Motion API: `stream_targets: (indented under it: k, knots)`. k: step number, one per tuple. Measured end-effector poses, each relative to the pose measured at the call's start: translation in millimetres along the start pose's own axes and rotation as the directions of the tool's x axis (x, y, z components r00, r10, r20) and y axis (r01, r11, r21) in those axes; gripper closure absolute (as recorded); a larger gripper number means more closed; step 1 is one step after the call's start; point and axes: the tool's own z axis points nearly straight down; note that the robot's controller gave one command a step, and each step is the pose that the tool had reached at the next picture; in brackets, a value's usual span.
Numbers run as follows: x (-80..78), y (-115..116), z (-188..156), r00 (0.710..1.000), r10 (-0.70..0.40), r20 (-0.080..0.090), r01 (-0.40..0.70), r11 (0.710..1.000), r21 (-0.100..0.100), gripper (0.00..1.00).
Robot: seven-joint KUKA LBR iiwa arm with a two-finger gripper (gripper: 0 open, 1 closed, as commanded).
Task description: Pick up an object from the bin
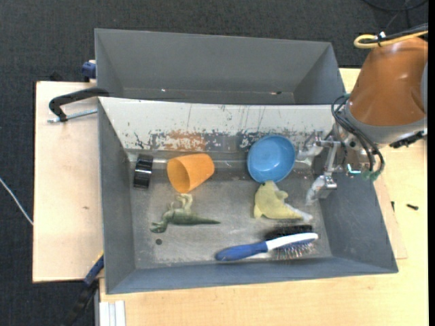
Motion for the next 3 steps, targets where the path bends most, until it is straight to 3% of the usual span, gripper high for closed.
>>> stream_targets:
  k: [1, 2, 3]
  knots:
    - [12.1, 38.7, 120.0, 0.996, -0.092, 0.003, 0.092, 0.996, -0.001, 0.0]
    - [10.4, 37.0, 116.1, 0.996, -0.092, 0.01, 0.092, 0.996, 0.002, 1.0]
    - [-11.0, 41.4, -27.7, 0.995, -0.096, 0.021, 0.096, 0.995, 0.004, 1.0]
